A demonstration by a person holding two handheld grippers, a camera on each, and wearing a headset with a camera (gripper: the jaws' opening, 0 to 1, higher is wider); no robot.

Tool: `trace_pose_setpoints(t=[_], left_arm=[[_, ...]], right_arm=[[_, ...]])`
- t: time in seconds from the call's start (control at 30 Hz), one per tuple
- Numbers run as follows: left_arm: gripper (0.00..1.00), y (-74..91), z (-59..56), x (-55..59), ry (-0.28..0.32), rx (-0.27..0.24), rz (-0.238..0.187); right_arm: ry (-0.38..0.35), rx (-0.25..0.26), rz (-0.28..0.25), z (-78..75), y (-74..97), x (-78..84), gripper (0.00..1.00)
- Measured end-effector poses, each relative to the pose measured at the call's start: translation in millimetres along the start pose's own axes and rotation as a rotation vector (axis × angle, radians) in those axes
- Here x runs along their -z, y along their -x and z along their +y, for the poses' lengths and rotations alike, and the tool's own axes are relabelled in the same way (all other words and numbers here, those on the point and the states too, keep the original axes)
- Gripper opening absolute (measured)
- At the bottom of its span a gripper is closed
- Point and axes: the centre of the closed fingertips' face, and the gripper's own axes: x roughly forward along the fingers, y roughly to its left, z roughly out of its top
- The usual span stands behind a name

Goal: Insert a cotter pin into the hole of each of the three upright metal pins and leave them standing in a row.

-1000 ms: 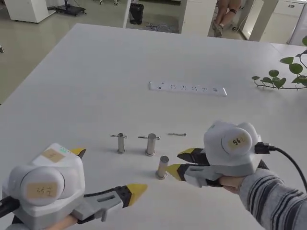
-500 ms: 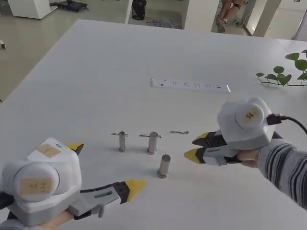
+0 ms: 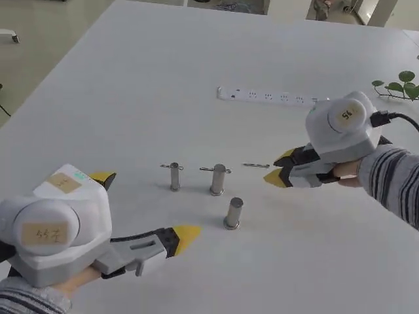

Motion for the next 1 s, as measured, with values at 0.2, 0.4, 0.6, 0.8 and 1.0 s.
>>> trace_pose_setpoints(t=[0.2, 0.4, 0.6, 0.8, 1.0], left_arm=[[0.94, -1.9, 2.3, 3.0, -0.001, -0.003, 0.013], [0.93, -4.1, 3.0, 5.1, -0.005, -0.007, 0.023], [0.92, -5.4, 4.1, 8.0, 0.002, -0.008, 0.031], [0.9, -4.9, 5.4, 11.9, 0.006, -0.007, 0.043], [0.9, -4.5, 6.7, 14.5, 0.015, -0.009, 0.055]], right_arm=[[-0.004, 0.0, 0.016, -16.9, -13.1, 0.4, 0.16], [0.013, -0.017, 0.044, -26.7, -26.0, 1.3, 0.15], [0.022, -0.037, 0.079, -30.9, -35.9, 7.4, 0.13], [0.035, -0.049, 0.113, -34.8, -40.8, 15.3, 0.11], [0.004, -0.056, 0.111, -35.6, -41.3, 14.3, 0.03]])
